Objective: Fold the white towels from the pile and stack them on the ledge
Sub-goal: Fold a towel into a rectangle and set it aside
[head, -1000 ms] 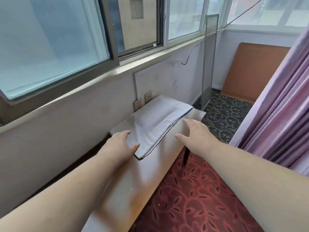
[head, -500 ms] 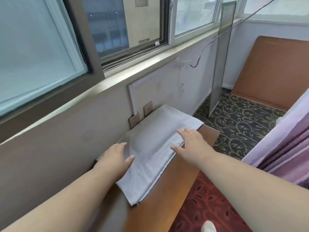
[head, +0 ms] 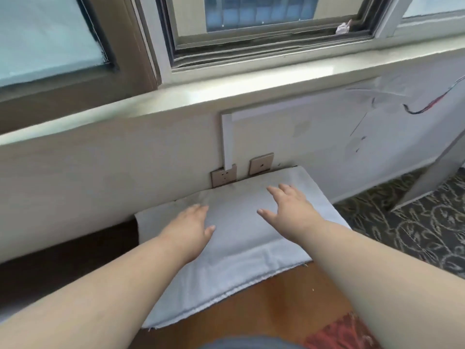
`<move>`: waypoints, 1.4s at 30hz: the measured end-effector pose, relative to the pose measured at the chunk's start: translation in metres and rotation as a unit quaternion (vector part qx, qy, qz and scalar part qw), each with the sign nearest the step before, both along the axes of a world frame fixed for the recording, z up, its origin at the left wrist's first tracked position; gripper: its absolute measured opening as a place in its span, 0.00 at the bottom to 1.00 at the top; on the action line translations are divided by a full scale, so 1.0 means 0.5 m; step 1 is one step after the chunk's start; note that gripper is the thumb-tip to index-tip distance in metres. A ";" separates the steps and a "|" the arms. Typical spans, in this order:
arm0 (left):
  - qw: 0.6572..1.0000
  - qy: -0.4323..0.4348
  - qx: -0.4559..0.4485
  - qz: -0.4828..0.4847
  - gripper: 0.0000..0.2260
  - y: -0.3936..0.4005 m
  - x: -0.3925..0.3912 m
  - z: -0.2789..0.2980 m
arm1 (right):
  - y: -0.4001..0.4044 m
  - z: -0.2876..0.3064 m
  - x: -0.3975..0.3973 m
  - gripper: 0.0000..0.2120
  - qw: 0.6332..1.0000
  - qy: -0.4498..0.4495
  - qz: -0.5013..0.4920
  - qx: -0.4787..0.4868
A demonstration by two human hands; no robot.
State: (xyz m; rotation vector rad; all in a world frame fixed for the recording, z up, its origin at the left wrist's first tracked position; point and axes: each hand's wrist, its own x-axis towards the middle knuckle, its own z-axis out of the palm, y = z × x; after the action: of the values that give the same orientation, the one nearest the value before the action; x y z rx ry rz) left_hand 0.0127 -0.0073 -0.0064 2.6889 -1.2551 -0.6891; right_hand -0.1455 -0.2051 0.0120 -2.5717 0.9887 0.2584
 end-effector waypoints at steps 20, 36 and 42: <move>0.992 0.003 0.105 0.062 0.25 -0.190 0.159 -0.181 | -0.233 -0.232 0.231 0.28 0.985 0.072 0.156 0.028; 0.982 -0.115 0.110 0.099 0.19 -0.209 0.162 -0.245 | -0.276 -0.277 0.293 0.24 0.983 0.113 0.146 -0.013; 0.987 -0.115 0.044 0.099 0.24 -0.206 0.140 -0.224 | -0.265 -0.228 0.271 0.19 0.986 0.014 0.163 -0.011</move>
State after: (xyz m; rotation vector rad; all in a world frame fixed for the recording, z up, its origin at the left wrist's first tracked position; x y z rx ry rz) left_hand 0.0826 -0.1105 -0.1182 2.9824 -0.9987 -0.4294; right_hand -0.0100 -0.3374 -0.1022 -2.7482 0.5762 0.3714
